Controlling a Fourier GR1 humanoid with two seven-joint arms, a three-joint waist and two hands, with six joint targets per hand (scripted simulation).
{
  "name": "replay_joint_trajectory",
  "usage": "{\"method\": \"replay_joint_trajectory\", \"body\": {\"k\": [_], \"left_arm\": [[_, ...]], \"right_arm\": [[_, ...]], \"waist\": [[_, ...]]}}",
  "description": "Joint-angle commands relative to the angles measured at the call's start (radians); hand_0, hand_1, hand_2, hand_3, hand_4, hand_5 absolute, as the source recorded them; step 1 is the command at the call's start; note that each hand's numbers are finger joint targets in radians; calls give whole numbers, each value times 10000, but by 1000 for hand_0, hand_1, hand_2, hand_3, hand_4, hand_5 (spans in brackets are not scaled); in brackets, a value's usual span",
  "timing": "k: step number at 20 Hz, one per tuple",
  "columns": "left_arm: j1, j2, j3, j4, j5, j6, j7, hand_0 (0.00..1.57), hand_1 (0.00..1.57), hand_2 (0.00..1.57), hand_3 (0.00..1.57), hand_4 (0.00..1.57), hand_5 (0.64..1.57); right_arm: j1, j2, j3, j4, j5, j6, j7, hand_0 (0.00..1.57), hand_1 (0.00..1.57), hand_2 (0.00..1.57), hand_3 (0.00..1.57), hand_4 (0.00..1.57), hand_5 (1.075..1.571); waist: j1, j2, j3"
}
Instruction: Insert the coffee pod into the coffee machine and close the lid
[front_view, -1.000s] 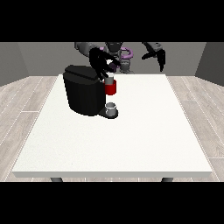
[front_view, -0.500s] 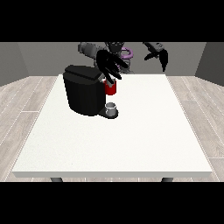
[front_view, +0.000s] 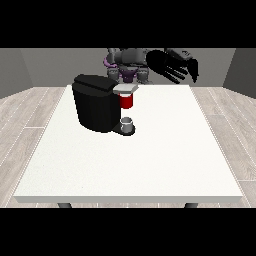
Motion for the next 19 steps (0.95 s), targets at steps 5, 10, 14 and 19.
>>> {"method": "replay_joint_trajectory", "body": {"k": [5,10,14,19], "left_arm": [[-147,270,333,-209,374,-220,164,0,0,0,0,312,1571],[90,419,469,-303,553,-354,250,0,0,0,0,318,1571],[633,731,1029,367,676,-301,-313,0,0,0,0,322,1571],[2092,564,982,575,295,150,-543,0,0,0,0,266,1571]], "right_arm": [[-1046,664,178,815,-247,126,-1249,0,0,0,0,101,1571],[-1010,1025,169,1132,-371,61,-2330,0,0,0,0,0,1571],[-460,2300,1033,450,-429,165,-2786,0,0,0,0,172,1571],[1039,3393,1755,131,-673,437,-3308,0,0,0,0,259,1571]], "waist": [[107,342,-130],[-340,262,-128],[-1319,-446,-132],[-2409,-1762,-129]]}}
